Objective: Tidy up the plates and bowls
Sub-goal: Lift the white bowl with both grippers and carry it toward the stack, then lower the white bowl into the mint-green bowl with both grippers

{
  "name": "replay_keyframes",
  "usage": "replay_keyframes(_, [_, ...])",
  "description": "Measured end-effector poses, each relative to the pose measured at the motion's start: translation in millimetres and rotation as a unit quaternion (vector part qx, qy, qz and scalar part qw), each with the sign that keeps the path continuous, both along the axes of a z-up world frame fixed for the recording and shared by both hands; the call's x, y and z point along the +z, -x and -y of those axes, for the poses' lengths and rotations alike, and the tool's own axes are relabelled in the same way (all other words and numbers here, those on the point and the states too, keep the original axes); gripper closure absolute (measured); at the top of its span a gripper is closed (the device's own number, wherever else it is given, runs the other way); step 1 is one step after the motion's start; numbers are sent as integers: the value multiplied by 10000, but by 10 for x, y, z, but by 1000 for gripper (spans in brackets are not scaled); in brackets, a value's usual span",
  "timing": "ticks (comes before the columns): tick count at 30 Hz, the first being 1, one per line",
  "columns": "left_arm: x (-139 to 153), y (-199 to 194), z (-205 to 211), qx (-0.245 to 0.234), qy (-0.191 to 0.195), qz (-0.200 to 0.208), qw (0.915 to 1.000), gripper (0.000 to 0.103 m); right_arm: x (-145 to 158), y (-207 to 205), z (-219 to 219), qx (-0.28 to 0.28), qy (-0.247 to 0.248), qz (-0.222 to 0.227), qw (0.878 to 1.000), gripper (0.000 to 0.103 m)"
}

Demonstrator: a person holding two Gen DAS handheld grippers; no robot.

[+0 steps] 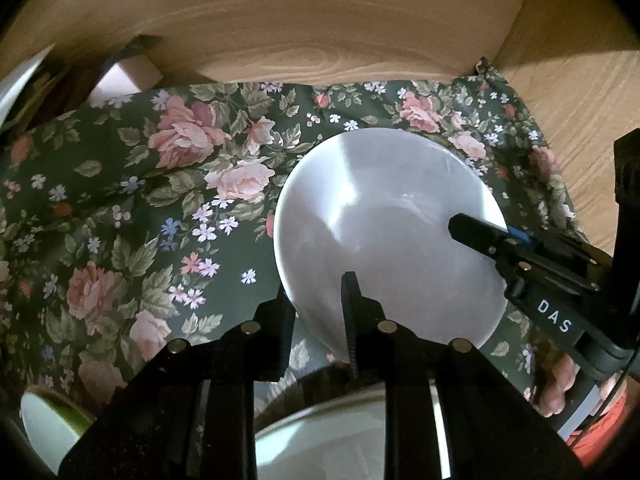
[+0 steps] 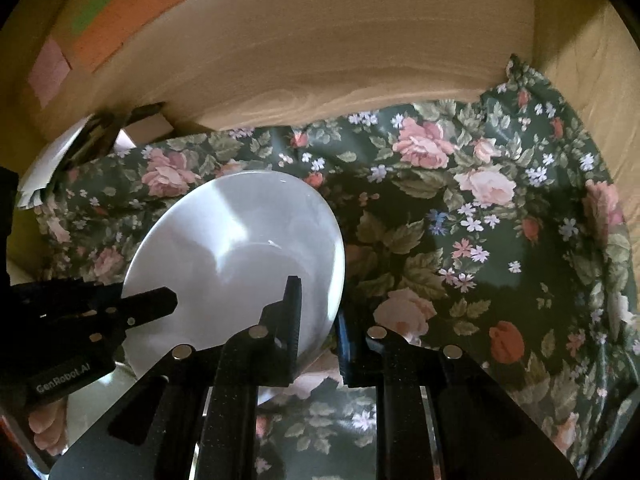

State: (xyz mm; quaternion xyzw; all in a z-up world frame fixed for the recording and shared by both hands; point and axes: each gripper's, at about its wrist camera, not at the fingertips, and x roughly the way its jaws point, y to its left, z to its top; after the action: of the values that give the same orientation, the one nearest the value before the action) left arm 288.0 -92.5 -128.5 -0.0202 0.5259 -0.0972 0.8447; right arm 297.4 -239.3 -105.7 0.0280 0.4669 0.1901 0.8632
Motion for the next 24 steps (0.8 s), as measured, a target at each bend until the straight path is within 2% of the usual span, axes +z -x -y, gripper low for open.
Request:
replay_keyframes(7, [314,312,-127,90,112,541,9984,81,269,253,-100,8,-83,377,9993,89])
replay_keyframes(13, [468,571,-286,241,226,772,9965,81,436,477,-258,87,-151,602,9980,89])
replay_keyframes(24, [592,1055,-656,562,279,1012,9929,81,531,868,-598,393,-207,781,9960,89])
